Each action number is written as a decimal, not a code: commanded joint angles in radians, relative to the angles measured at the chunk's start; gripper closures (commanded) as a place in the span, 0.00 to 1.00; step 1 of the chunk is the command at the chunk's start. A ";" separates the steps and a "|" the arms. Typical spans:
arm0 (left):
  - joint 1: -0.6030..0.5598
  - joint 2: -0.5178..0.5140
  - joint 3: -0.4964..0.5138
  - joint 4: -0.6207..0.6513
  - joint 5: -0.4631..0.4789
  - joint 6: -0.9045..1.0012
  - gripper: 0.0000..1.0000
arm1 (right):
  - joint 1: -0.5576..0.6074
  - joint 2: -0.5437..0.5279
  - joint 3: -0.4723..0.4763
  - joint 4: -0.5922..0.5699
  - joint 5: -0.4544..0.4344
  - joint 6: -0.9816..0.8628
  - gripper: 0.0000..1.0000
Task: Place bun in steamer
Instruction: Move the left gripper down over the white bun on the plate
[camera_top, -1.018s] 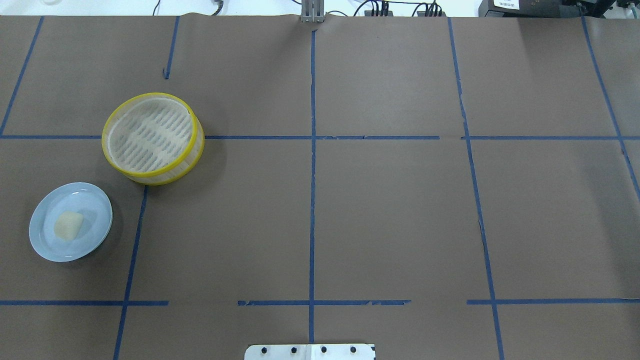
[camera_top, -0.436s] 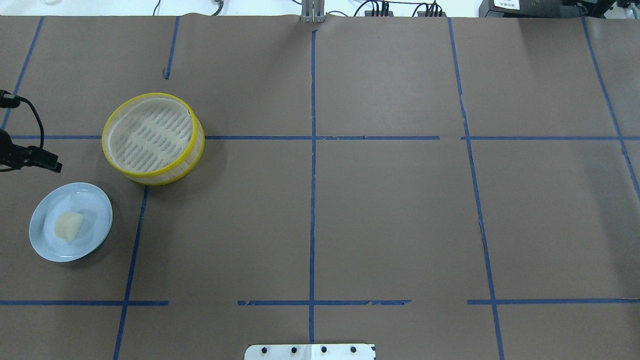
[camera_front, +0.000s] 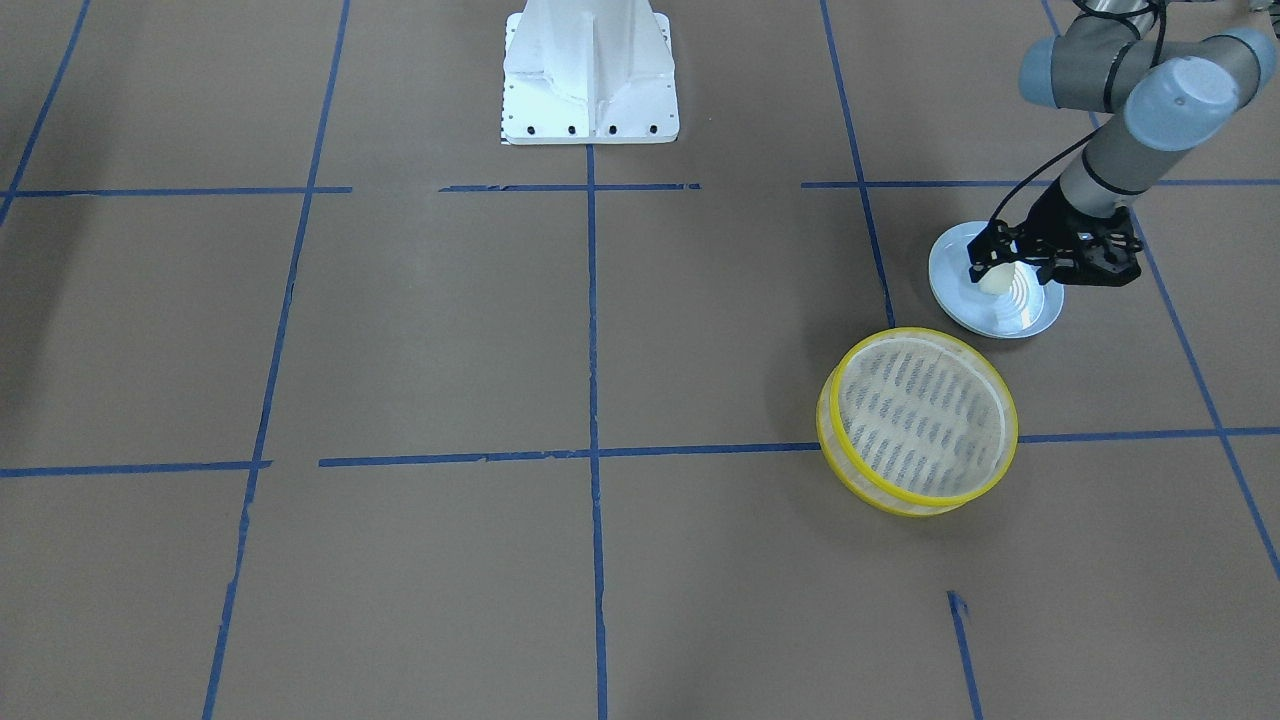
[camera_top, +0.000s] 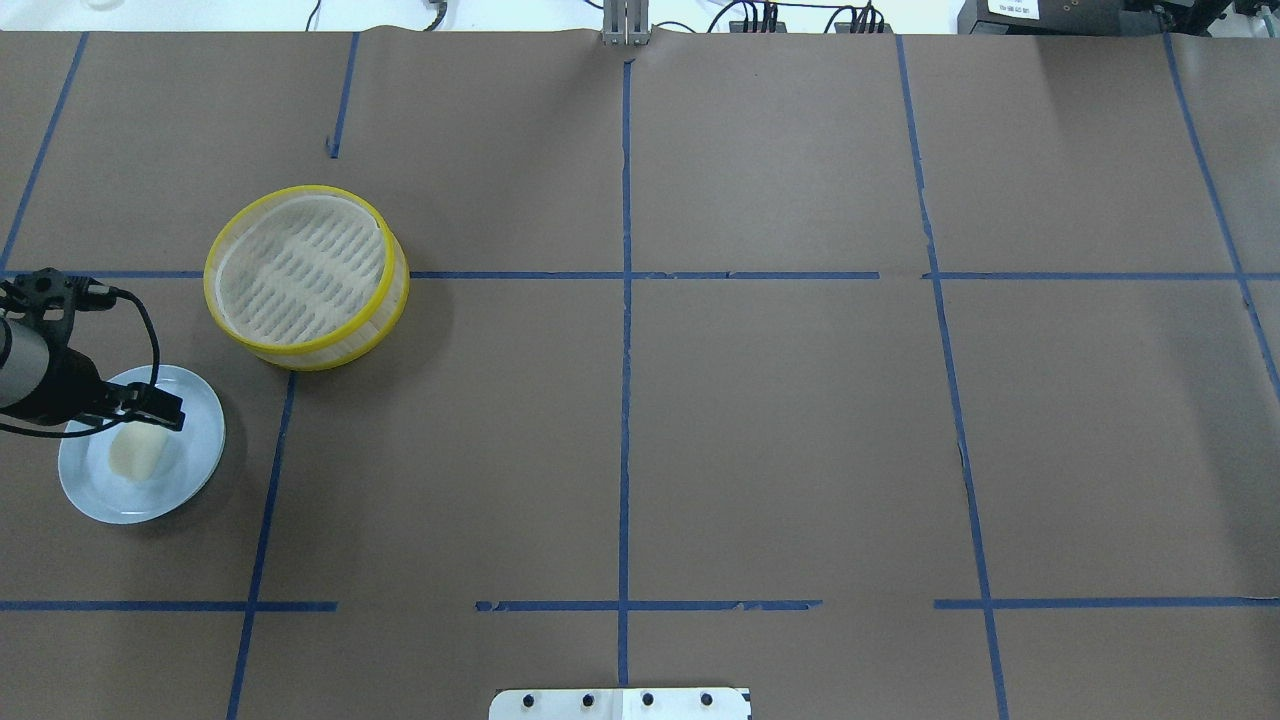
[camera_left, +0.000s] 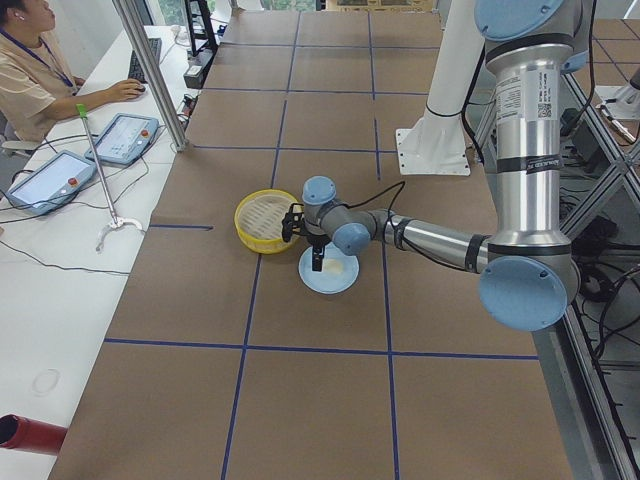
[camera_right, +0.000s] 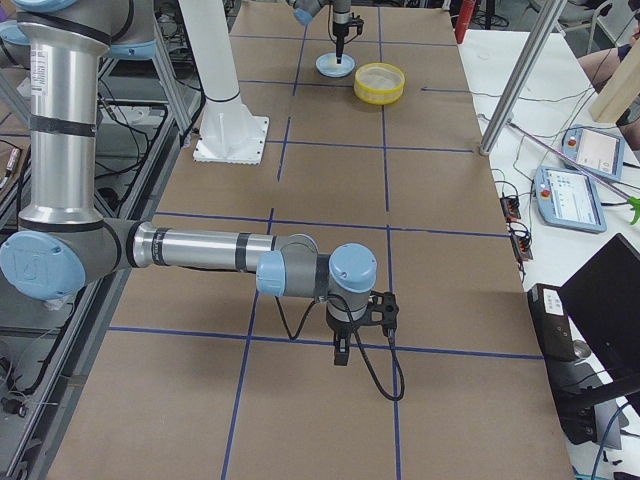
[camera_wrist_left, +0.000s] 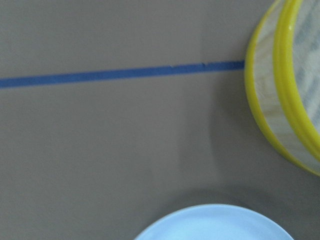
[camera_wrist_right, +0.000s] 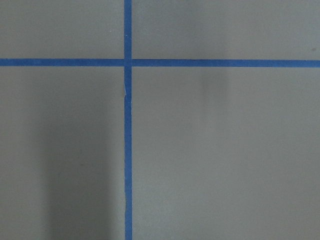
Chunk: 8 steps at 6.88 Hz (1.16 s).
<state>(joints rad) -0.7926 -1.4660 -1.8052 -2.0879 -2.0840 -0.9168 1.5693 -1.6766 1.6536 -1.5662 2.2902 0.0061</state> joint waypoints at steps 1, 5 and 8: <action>0.039 0.013 0.006 -0.015 0.042 -0.021 0.05 | 0.000 0.002 0.000 0.000 0.000 0.000 0.00; 0.039 0.021 0.023 -0.015 0.058 -0.001 0.35 | 0.000 0.000 0.000 0.000 0.000 0.000 0.00; 0.039 0.024 0.020 -0.015 0.058 -0.008 0.67 | 0.000 0.000 0.000 0.000 0.000 0.000 0.00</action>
<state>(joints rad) -0.7532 -1.4429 -1.7837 -2.1031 -2.0264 -0.9219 1.5693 -1.6766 1.6536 -1.5662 2.2902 0.0061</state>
